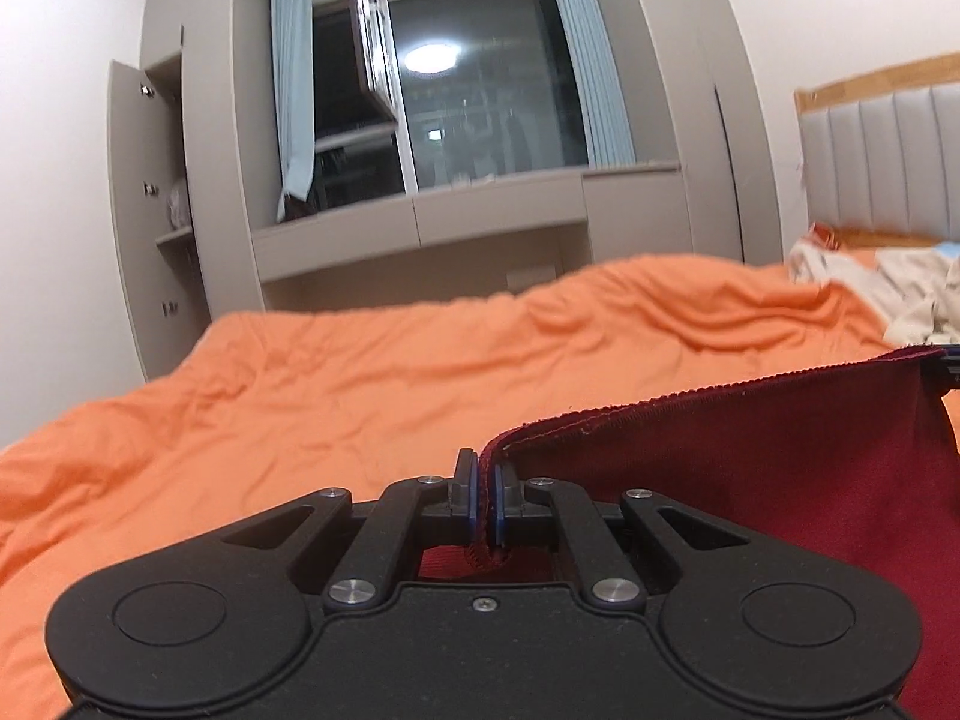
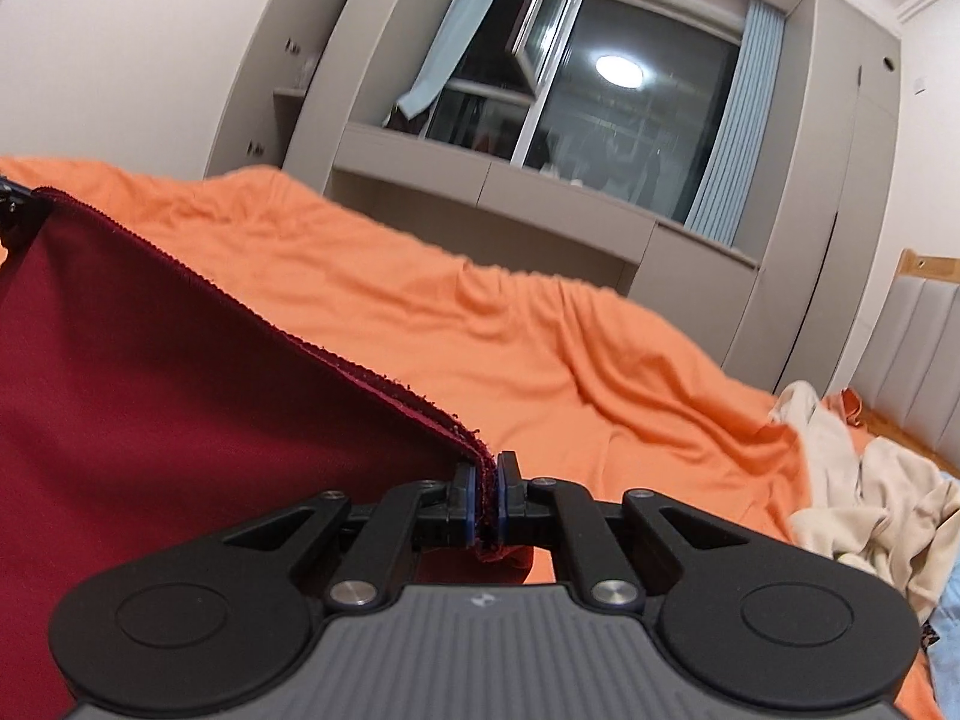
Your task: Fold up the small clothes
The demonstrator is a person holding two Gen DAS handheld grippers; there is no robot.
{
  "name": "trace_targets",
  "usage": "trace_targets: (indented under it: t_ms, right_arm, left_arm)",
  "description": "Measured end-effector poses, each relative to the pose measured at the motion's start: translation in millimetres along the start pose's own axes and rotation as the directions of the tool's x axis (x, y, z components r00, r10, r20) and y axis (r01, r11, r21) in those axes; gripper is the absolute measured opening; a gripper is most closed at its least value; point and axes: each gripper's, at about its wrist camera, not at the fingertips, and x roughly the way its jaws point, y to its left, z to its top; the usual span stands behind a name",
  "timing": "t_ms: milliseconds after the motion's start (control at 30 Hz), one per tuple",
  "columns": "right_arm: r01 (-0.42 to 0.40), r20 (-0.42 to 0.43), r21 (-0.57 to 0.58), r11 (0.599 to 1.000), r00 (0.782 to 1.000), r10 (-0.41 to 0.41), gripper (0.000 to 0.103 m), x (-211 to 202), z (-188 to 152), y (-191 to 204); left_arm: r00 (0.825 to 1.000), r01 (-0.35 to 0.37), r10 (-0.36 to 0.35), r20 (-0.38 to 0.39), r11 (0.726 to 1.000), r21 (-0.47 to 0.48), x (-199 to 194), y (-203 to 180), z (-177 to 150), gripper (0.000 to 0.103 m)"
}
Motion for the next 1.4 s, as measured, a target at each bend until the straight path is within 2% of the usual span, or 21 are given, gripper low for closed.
trace_targets:
  t_ms: [233,367,533,667,767,833,867,967,1033,1067,1133,1200,1300,1400]
  right_arm:
    - [-0.016,-0.08,-0.024,1.0,0.997,0.014,0.007,33.9,-7.0,6.9]
    - [-0.026,-0.119,-0.052,0.998,0.993,0.019,0.008,49.2,-10.6,14.3]
    - [-0.042,-0.196,-0.065,0.997,0.98,0.028,0.009,63.4,-21.8,23.2]
    - [-0.037,-0.233,-0.06,0.998,0.972,0.022,0.023,68.9,-28.3,26.3]
    - [-0.035,-0.237,-0.048,0.998,0.971,0.022,0.034,68.0,-28.6,24.7]
    - [-0.033,-0.237,-0.041,0.999,0.971,0.023,0.049,67.4,-27.8,23.0]
    - [-0.034,-0.237,-0.038,0.999,0.971,0.024,0.051,66.8,-27.5,22.4]
    - [-0.033,-0.236,-0.027,0.999,0.972,0.026,0.065,65.3,-26.3,19.8]
    - [-0.03,-0.23,-0.016,0.999,0.973,0.026,0.075,63.3,-25.5,16.6]
    - [-0.028,-0.227,-0.01,1.0,0.974,0.025,0.078,62.8,-24.5,14.3]
    - [-0.023,-0.223,0.0,1.0,0.975,0.022,0.087,62.3,-24.3,11.9]
    - [-0.019,-0.219,0.011,1.0,0.976,0.021,0.09,61.6,-24.7,10.0]
    - [-0.024,-0.216,0.017,1.0,0.976,0.027,0.099,60.6,-24.4,9.1]
    - [-0.021,-0.206,0.018,1.0,0.978,0.024,0.103,58.5,-24.4,8.1]
  left_arm:
    - [0.991,-0.004,0.003,-0.134,1.0,-0.002,52.6,-2.2,-13.7,0.005]
    - [0.977,-0.012,0.013,-0.215,1.0,0.006,79.1,-2.6,-25.9,0.005]
    - [0.96,-0.015,0.018,-0.28,1.0,0.014,96.4,-3.0,-38.5,0.006]
    - [0.943,-0.012,0.012,-0.333,1.0,0.002,107.3,-2.0,-47.5,0.01]
    - [0.932,-0.014,0.006,-0.363,1.0,-0.018,112.0,0.9,-52.1,0.017]
    - [0.927,-0.02,0.005,-0.374,0.999,-0.036,112.1,3.5,-52.2,0.029]
    - [0.926,-0.026,0.007,-0.378,0.999,-0.045,111.5,5.2,-51.3,0.031]
    - [0.923,-0.038,0.006,-0.384,0.996,-0.076,109.9,10.8,-49.2,0.048]
    - [0.924,-0.035,-0.009,-0.383,0.994,-0.107,108.1,16.2,-46.6,0.065]
    - [0.925,-0.032,-0.021,-0.379,0.991,-0.131,106.0,20.3,-44.4,0.069]
    - [0.925,-0.014,-0.06,-0.375,0.981,-0.193,101.9,30.8,-39.2,0.087]
    - [0.927,0.002,-0.1,-0.363,0.965,-0.263,95.5,44.6,-35.6,0.092]
    - [0.932,-0.003,-0.122,-0.341,0.939,-0.345,83.7,67.7,-34.5,0.1]
    - [0.933,-0.02,-0.122,-0.34,0.923,-0.385,73.3,89.3,-42.0,0.101]
